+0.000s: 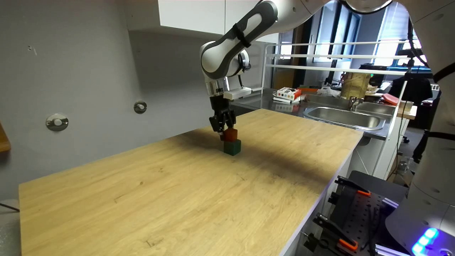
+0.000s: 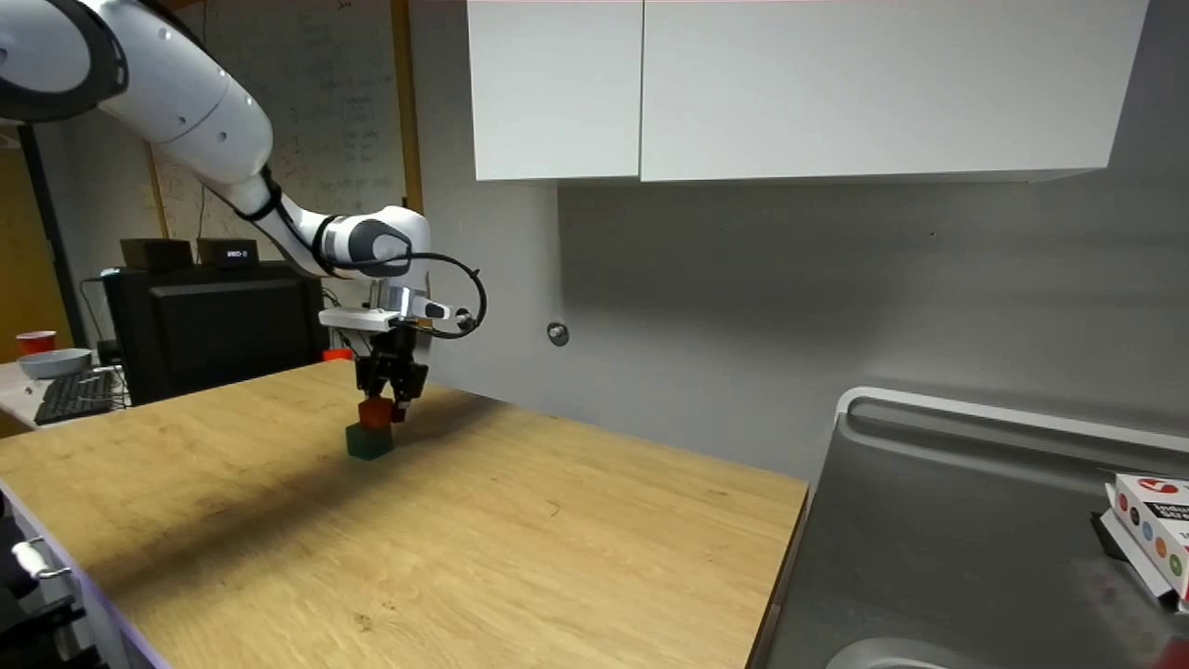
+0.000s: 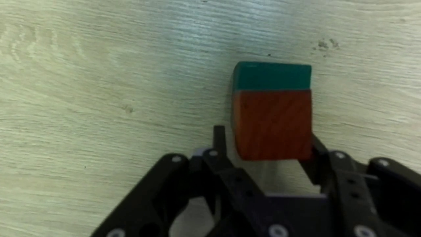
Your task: Put the orange block on the green block
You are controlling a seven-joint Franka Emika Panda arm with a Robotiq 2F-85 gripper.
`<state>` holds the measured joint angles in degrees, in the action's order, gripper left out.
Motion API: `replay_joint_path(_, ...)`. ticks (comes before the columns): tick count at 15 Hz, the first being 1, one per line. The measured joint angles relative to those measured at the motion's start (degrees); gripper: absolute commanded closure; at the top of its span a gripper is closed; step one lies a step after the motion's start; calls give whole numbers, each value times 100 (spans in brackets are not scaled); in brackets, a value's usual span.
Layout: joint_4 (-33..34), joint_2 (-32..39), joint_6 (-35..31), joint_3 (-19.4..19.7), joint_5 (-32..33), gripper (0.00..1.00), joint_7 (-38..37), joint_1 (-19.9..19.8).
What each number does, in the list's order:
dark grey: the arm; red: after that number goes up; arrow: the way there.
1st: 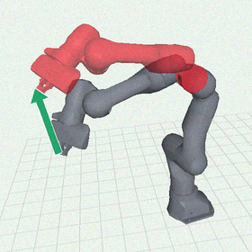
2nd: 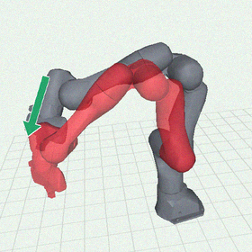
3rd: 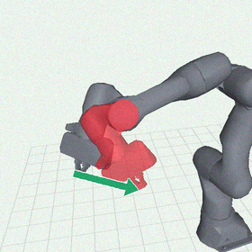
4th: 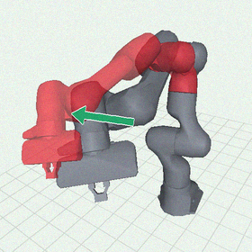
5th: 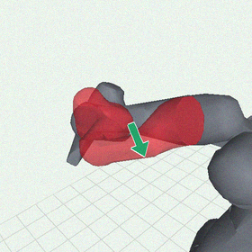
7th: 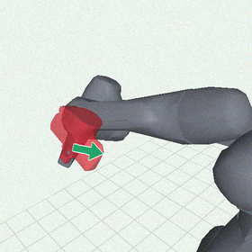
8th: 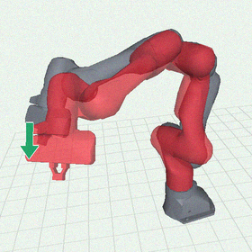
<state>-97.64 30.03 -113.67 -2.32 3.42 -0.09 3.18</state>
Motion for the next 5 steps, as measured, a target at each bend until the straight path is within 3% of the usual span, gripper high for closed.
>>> replay_joint_path(2,-46,0,12,0,0,0,0,0)
replay_joint_path(5,-86,0,13,0,0,0,0,1)
